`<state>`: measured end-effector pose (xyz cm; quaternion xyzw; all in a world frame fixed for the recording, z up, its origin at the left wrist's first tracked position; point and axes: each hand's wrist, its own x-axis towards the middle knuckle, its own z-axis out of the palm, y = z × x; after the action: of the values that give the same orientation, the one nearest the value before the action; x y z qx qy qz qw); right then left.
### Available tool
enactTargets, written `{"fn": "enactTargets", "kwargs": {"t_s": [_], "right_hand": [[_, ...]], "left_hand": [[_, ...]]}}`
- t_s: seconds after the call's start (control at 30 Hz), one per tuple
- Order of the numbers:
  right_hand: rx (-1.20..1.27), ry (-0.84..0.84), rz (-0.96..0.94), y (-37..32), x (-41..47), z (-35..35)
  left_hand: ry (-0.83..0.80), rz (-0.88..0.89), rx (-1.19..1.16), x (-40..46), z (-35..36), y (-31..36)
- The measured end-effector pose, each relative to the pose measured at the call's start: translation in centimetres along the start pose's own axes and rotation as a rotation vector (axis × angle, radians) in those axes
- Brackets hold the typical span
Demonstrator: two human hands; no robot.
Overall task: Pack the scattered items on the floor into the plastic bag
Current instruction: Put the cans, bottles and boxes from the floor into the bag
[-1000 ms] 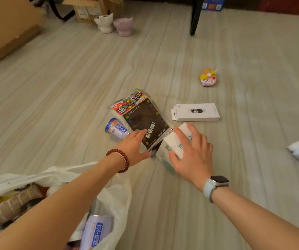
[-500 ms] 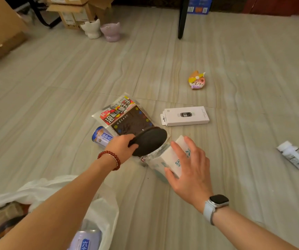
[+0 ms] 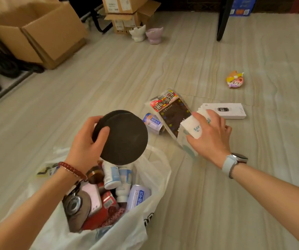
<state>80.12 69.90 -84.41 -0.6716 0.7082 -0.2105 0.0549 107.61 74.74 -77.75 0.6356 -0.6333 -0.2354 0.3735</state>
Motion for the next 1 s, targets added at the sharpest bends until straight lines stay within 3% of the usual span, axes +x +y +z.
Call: {"fn": "enactTargets", "kwargs": {"t_s": [0.17,0.3,0.4,0.47,0.53,0.7,0.87,1.0], "right_hand": [[0.262,0.179,-0.243,-7.2,-0.6,-2.0],[0.623,0.036,-0.34,-12.3,-2.2,-2.2],[0.745,-0.202,-0.348,-14.3,-3.4,-2.1],[0.728,-0.359,-0.373,-14.7,-4.1,-1.8],[0.691,-0.467,-0.389,-14.8,-4.9,-1.4],[0.769,-0.558,-0.327,-15.1,-6.6,0.3],[0.788,-0.615,-0.29,-15.6,-9.7,2.8],[0.544,-0.791,-0.446,-14.8,-11.7,4.1]], "left_hand": [[-0.326,-0.326,-0.188,-5.0,-4.1,-5.0],[-0.445,-0.36,0.102,-7.6,-2.8,-7.8],[-0.32,-0.265,0.518,-8.0,-2.6,-9.4],[-0.216,-0.18,0.627,-8.2,-3.4,-9.7],[-0.243,-0.139,0.656,-9.0,-4.4,-10.0],[-0.615,0.043,0.694,-13.7,-5.8,-10.8],[-0.511,0.264,0.848,-17.6,-8.4,-14.1],[-0.365,0.297,0.783,-17.9,-10.2,-14.6]]}}
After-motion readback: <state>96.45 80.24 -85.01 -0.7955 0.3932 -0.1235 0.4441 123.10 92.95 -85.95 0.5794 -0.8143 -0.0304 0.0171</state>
